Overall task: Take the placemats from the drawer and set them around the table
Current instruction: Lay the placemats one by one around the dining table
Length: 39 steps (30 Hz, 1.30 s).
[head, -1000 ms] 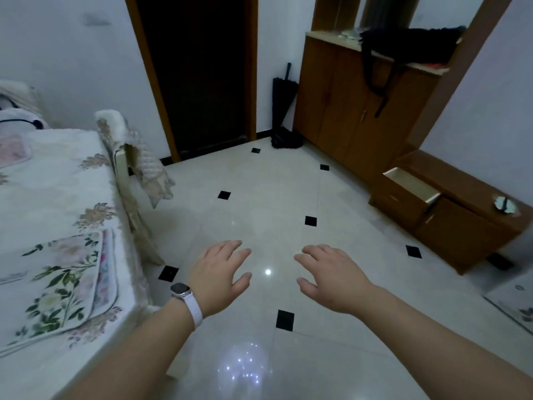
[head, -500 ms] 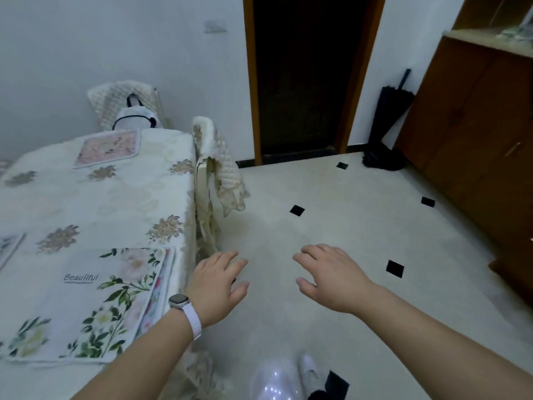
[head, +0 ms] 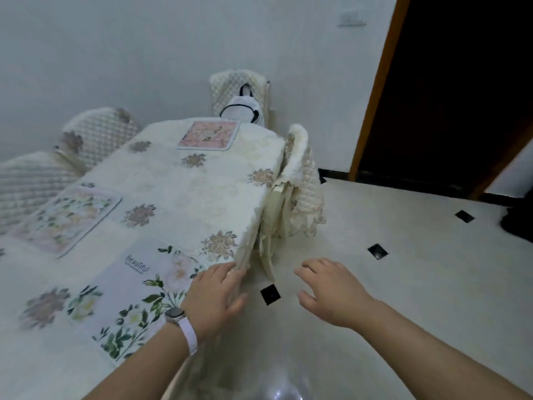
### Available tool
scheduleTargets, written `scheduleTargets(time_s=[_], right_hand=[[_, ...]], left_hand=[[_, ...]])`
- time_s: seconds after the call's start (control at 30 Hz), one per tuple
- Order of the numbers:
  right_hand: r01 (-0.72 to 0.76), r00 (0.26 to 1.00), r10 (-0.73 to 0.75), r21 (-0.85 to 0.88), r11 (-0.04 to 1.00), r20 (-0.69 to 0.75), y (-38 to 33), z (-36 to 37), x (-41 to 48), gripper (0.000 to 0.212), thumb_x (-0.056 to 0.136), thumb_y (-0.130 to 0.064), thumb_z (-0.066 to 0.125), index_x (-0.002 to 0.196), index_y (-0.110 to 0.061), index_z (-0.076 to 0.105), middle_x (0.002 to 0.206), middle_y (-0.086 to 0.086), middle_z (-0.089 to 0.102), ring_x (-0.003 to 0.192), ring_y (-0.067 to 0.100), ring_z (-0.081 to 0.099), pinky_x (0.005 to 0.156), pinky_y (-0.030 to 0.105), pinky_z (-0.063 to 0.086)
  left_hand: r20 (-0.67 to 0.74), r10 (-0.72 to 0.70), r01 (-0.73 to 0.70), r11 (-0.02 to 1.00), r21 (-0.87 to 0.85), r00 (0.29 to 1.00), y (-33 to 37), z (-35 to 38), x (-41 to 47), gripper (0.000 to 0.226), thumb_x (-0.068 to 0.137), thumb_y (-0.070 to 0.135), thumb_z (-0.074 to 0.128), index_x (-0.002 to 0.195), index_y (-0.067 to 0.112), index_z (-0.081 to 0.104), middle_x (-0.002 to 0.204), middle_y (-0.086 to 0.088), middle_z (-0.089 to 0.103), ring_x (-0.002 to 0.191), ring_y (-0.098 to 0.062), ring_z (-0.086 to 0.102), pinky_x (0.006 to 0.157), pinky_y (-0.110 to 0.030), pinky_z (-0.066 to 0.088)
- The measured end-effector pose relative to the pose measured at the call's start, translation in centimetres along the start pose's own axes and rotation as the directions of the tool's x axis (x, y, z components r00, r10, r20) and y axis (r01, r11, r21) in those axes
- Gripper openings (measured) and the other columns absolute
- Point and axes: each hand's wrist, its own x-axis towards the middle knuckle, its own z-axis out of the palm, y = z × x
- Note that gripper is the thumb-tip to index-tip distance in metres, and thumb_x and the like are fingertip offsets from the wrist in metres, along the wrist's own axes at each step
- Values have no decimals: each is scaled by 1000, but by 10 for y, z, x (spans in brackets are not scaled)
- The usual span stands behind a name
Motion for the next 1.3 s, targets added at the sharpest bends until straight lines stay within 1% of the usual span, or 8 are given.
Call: scheduleTargets(time_s=[0.2, 0.47, 0.7, 0.87, 0.97, 1.07, 1.2, 1.3], right_hand=[[193, 980, -191, -33, 981, 56, -26, 5, 116, 48, 95, -48, 39, 137, -26, 45, 138, -3, 48, 125, 19, 44, 102, 35, 36], [361, 931, -356, -65, 930, 83, -73, -2, 247, 47, 96, -46, 39, 138, -27, 47, 135, -5, 51, 121, 18, 47, 100, 34, 39], [499, 860, -486, -55, 865, 157, -117, 10, 319, 50, 96, -47, 40, 141, -24, 45, 136, -5, 50, 119, 18, 49, 98, 32, 41], [593, 781, -571, -14, 805, 255, -144, 26, 365, 54, 97, -50, 40, 146, -25, 39, 142, -4, 47, 124, 20, 47, 98, 34, 43], [644, 716, -613, 25, 765, 335, -160, 33, 385, 57, 97, -51, 40, 148, -25, 35, 145, -3, 44, 127, 20, 45, 101, 34, 42], [678, 652, -648, 81, 731, 394, -176, 41, 403, 57, 97, -51, 40, 148, -25, 34, 146, -2, 43, 128, 20, 45, 102, 34, 42], [609, 664, -594, 132, 782, 454, -184, 56, 418, 55, 98, -49, 43, 146, -24, 37, 141, -1, 45, 125, 20, 48, 99, 35, 44], [502, 702, -507, 156, 850, 501, -188, 68, 423, 51, 98, -45, 44, 143, -20, 39, 138, 3, 47, 124, 22, 49, 98, 35, 43]], left_hand=[[-41, -281, 277, 957, -79, 959, -86, 19, 1, 44, 84, 46, 54, 115, 18, 68, 119, -9, 66, 103, -31, 63, 82, -43, 54], [-35, -489, 485, 871, -79, 872, -188, 23, -2, 48, 81, 49, 48, 114, 21, 69, 117, -6, 68, 103, -27, 66, 79, -46, 54], [-7, -676, 672, 733, -106, 736, -236, 26, -31, 51, 82, 51, 46, 117, 22, 68, 121, -5, 66, 109, -28, 63, 83, -47, 55], [14, -823, 811, 556, -184, 567, -240, 27, -67, 55, 85, 54, 41, 123, 22, 66, 128, -5, 63, 115, -27, 59, 91, -46, 52], [67, -910, 893, 383, -235, 408, -230, 26, -88, 65, 82, 61, 34, 128, 24, 62, 135, -2, 57, 125, -24, 52, 99, -43, 46], [113, -959, 942, 228, -247, 261, -221, 25, -103, 73, 78, 63, 27, 130, 24, 60, 137, 0, 55, 126, -22, 49, 100, -37, 44], [214, -977, 949, -56, -312, 12, -206, 30, -112, 56, 89, 50, 42, 135, 20, 55, 139, -2, 52, 124, -22, 48, 102, -34, 40], [284, -955, 920, -187, -343, -88, -199, 38, -115, 49, 95, 37, 53, 139, 16, 49, 142, -7, 48, 128, -23, 45, 107, -32, 35]])
